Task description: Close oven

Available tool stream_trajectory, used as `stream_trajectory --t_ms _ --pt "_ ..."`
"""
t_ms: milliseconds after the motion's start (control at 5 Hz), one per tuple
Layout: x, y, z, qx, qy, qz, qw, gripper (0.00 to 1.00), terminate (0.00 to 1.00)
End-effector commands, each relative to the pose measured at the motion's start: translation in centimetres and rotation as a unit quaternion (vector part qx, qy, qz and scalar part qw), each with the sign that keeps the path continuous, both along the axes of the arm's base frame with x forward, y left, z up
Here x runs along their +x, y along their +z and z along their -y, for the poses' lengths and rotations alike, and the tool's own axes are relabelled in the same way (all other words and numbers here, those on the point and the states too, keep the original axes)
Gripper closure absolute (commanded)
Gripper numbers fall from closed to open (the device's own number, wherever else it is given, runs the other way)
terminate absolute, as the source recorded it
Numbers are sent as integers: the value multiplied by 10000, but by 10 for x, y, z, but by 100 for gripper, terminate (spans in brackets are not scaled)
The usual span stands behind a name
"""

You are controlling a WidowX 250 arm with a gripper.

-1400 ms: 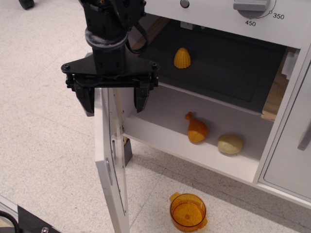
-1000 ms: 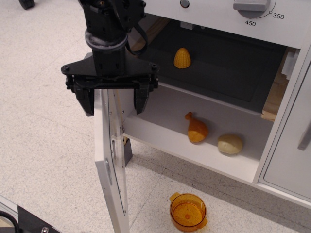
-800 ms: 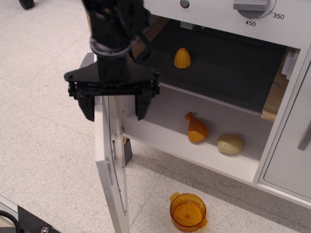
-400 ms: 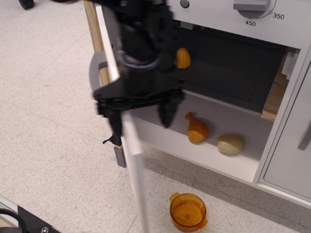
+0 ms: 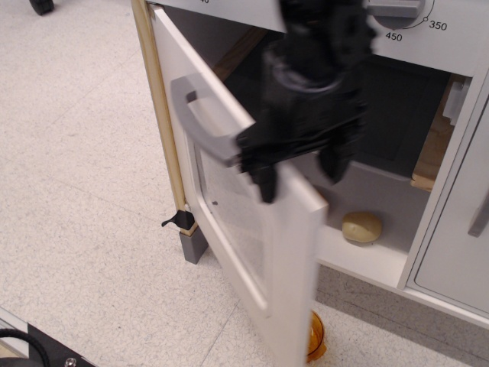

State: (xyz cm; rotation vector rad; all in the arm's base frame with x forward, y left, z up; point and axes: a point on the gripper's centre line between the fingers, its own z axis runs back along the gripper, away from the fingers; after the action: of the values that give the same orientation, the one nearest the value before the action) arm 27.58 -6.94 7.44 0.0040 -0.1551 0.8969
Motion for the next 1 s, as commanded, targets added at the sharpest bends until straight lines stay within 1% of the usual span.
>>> stream_trajectory --t_ms 0,200,400,600,800 --pt "53 18 23 -94 244 458 9986 0 0" --pt "54 31 23 -97 156 636 9978 0 0" --pt "23 47 15 -148 -480 662 9965 0 0" --pt "-7 63 3 -193 -988 575 9933 0 0" --pt "-35 67 -16 -82 -1351 168 9907 0 0"
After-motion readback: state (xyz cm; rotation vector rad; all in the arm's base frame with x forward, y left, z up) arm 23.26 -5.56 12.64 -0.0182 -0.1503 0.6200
